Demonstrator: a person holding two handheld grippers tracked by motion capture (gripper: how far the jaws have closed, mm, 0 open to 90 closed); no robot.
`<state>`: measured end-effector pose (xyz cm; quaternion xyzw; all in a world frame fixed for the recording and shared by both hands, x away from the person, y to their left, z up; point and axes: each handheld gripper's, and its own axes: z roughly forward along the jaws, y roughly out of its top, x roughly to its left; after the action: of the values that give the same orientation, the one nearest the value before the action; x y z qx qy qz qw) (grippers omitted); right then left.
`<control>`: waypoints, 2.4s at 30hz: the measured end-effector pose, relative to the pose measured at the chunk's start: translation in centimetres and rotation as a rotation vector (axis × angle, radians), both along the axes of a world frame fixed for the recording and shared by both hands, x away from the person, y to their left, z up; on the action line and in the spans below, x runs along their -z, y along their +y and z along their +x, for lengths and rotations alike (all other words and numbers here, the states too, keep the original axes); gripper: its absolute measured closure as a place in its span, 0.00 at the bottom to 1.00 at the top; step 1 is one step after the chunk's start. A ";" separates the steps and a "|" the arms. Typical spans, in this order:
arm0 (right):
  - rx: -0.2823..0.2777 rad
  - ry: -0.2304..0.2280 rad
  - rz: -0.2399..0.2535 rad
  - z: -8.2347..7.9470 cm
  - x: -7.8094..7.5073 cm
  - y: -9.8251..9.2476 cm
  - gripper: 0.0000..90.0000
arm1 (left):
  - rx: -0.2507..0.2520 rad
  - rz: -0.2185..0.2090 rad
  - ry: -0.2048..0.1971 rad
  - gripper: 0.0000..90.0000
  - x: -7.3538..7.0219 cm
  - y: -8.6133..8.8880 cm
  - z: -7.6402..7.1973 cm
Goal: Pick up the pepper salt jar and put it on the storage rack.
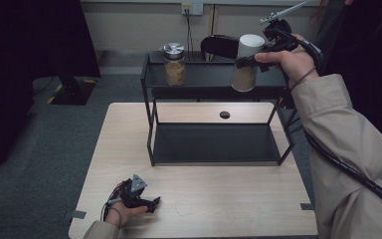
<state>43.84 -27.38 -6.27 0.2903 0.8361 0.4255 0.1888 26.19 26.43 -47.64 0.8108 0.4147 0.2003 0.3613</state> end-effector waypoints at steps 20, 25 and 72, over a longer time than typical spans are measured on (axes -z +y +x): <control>0.060 0.016 -0.004 3.8 0.9 1.8 0.38 | 0.003 0.002 -0.001 0.00 0.0 0.0 0.0; 0.065 0.017 -0.008 4.5 1.5 2.1 0.38 | 0.002 0.001 0.000 0.00 0.0 0.0 0.0; 0.035 -0.052 0.028 -1.4 4.8 -3.1 0.00 | -0.005 -0.004 -0.002 0.00 0.0 -0.1 0.0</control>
<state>42.42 -30.51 -11.04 0.2965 0.8195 0.4412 0.2140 26.17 26.36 -47.68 0.8089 0.4168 0.2011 0.3626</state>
